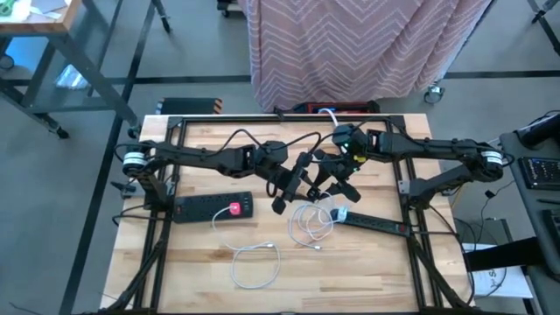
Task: Insert USB
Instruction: Insert the white charger cable into the black charger adapter
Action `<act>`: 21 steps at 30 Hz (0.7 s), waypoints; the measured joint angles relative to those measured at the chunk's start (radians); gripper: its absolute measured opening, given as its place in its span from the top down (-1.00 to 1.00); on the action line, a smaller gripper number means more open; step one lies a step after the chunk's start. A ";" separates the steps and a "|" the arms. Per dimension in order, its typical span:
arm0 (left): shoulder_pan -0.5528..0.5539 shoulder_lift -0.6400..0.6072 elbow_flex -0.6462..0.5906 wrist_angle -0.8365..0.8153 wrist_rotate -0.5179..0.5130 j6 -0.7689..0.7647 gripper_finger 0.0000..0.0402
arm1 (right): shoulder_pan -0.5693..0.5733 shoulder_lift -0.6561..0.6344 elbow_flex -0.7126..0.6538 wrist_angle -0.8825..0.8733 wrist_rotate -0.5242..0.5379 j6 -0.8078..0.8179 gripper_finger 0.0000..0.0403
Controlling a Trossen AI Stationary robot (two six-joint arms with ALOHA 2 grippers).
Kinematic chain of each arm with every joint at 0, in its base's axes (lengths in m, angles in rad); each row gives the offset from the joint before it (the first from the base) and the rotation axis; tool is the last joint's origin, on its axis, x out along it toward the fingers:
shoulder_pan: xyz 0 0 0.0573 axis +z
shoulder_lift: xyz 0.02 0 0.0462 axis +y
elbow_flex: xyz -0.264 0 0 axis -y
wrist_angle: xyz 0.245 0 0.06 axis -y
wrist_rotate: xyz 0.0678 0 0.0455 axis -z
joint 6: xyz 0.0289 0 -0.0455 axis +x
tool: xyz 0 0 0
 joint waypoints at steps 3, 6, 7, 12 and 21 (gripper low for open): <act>-0.001 -0.004 0.000 0.004 0.000 0.010 0.34 | 0.000 0.000 0.000 0.001 -0.005 -0.002 0.18; -0.002 -0.012 0.000 0.006 -0.001 0.021 0.34 | 0.000 0.000 0.000 0.002 -0.006 0.016 0.14; -0.002 -0.015 0.000 0.007 -0.001 0.024 0.34 | 0.000 0.000 0.000 0.002 -0.009 0.023 0.13; -0.005 -0.040 0.002 0.032 -0.005 0.037 0.34 | 0.000 -0.001 -0.004 -0.008 -0.069 0.049 0.05; 0.005 -0.099 0.005 -0.065 -0.021 -0.068 0.34 | 0.005 -0.101 -0.005 -0.029 0.105 0.049 0.03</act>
